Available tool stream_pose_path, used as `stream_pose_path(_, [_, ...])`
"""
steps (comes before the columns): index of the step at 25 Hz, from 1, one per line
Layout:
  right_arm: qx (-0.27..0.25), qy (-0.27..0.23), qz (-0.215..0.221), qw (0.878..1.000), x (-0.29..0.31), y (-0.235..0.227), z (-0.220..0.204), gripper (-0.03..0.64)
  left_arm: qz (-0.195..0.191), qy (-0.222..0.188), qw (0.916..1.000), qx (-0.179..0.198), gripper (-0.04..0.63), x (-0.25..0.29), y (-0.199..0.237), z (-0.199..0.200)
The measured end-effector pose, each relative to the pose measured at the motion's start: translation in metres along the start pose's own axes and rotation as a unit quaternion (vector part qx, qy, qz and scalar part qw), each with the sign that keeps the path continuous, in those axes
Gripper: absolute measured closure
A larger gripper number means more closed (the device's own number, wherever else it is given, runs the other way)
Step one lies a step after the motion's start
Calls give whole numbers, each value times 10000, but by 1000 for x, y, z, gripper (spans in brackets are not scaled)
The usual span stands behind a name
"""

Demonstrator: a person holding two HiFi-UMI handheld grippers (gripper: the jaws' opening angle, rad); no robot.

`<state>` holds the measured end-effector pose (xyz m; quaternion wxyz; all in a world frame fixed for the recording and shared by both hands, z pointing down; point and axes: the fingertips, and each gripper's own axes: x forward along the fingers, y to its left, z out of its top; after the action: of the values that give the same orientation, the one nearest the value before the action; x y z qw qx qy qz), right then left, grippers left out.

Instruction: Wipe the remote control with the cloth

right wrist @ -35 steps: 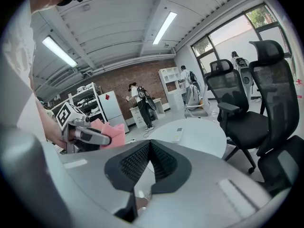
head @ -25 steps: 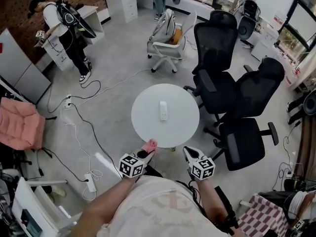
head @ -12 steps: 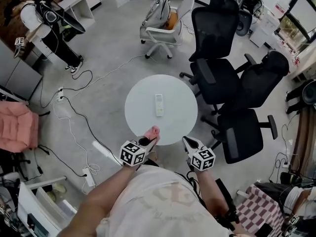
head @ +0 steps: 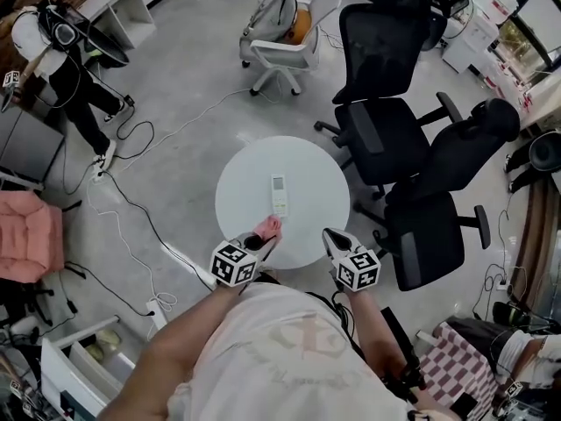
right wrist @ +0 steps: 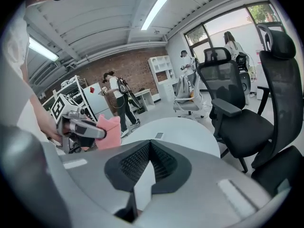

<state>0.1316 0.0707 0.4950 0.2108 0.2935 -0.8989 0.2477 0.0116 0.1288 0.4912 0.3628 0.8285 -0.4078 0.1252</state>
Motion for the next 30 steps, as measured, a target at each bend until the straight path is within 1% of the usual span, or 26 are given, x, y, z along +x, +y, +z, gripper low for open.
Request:
stream_pose_path(5, [-33,250,41,9997,27,-1,13,609,-65,3,10000,-58,571,8,26,20])
stream_pose_path(10, [-290,554,23,9980,50,-6,20,609,-33,112,9998,-151,571,16,50,24])
stream_pose_path(16, [-364,974,184,9944,74,-10,9,609,131,248,9992,-287,571,20,68,19])
stream_pose_path(22, [-380,1256,431,9904,101,-8,0,609,365,295,9985,-279,571,32,84,29])
stream_pose_path(26, [-483,1464,635,9860,117,2,-7,598,385,286,9981,-383,571,37,92,36])
stream_pose_path(30, [-365,1579,613,9849,131,1,-15,592,399,360,9976,-446,571,46,102,35])
